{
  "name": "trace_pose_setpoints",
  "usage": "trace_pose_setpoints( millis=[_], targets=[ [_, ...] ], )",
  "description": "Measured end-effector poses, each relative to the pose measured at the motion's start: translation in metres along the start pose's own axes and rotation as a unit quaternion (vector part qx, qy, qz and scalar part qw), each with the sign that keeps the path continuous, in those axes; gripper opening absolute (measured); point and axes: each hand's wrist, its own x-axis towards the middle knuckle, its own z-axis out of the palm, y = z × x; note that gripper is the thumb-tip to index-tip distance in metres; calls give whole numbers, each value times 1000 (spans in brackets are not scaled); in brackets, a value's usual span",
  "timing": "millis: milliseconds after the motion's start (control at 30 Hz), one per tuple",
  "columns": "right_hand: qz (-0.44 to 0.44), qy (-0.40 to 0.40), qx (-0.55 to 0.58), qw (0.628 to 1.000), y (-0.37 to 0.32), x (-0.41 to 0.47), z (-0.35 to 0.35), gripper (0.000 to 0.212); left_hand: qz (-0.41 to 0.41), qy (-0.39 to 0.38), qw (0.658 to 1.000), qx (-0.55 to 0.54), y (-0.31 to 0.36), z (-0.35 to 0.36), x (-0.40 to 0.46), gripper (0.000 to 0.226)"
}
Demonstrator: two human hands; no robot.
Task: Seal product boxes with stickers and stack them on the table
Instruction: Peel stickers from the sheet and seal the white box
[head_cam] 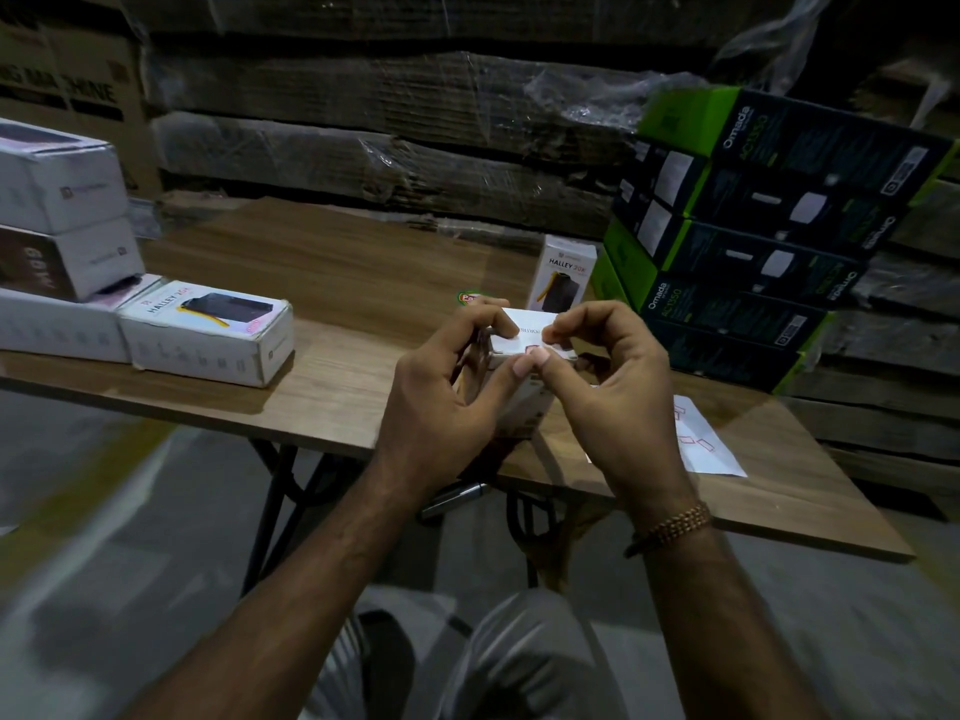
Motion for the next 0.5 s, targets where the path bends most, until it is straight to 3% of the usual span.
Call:
trace_pose_setpoints(
  millis=[500],
  targets=[
    [17, 16, 36, 999, 9, 10, 10, 20, 29, -22, 998, 57, -10, -5, 6, 39]
  ],
)
